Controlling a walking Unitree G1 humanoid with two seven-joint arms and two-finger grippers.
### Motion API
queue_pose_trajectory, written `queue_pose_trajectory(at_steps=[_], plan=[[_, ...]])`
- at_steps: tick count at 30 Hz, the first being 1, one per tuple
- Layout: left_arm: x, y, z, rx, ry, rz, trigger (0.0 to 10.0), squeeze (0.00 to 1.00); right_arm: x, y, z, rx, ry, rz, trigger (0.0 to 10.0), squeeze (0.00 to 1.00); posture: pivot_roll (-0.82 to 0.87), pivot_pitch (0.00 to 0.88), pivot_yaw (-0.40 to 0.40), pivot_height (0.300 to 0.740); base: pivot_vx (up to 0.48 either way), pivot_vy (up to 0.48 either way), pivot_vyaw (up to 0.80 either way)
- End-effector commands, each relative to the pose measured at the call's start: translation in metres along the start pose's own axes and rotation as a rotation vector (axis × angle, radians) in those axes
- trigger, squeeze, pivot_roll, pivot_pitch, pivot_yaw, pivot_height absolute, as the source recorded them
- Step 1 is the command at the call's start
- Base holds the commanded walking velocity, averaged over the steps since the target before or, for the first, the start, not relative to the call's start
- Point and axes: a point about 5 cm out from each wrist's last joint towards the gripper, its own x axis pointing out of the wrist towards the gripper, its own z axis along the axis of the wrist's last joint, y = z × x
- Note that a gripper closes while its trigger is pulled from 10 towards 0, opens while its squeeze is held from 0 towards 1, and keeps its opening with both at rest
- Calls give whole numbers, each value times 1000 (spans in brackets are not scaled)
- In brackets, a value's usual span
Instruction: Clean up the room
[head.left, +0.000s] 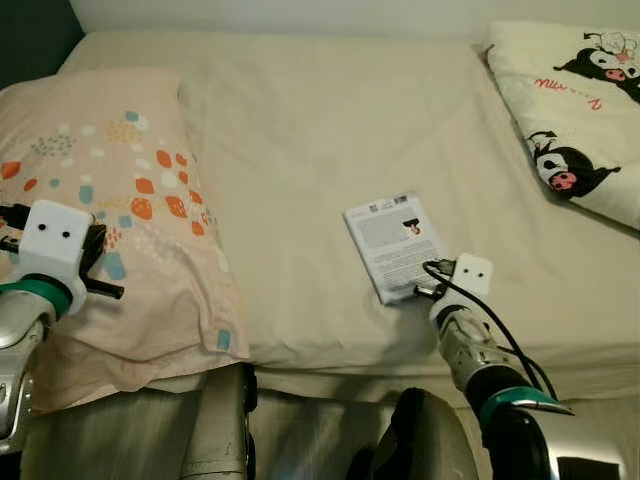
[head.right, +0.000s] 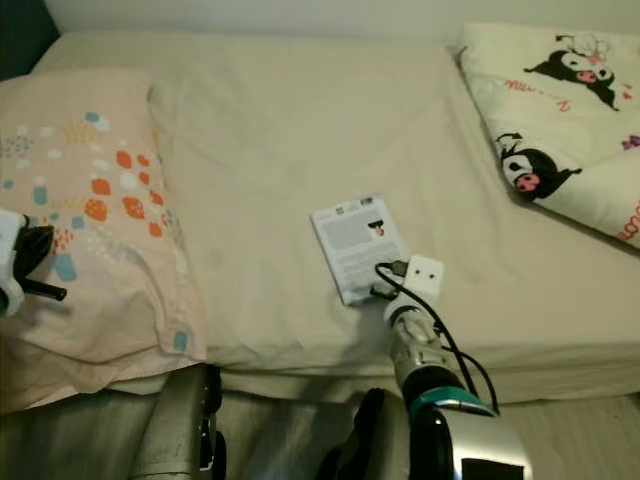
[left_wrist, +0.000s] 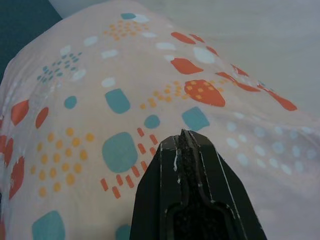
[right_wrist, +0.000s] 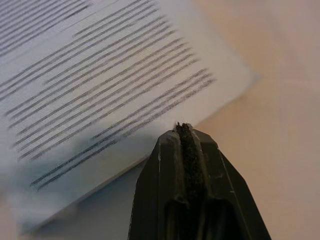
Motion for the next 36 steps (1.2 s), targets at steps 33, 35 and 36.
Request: queue_pose_trajectory(at_steps=[33, 35, 36], plan=[[-14, -123, -80, -7, 162, -248, 10000, 0, -32, 34, -36, 90, -162, 393, 10000, 0, 166, 0, -108, 539, 0, 0, 0], [-16, -132, -81, 7, 152, -273, 10000, 0, -35, 33, -41, 73, -170, 371, 10000, 0, 158, 0, -112, 539, 0, 0, 0], [-15, -142, -81, 9, 126, -296, 10000, 0, -37, 29, -47, 66, -170, 325, 10000, 0, 145, 0, -118, 539, 0, 0, 0]])
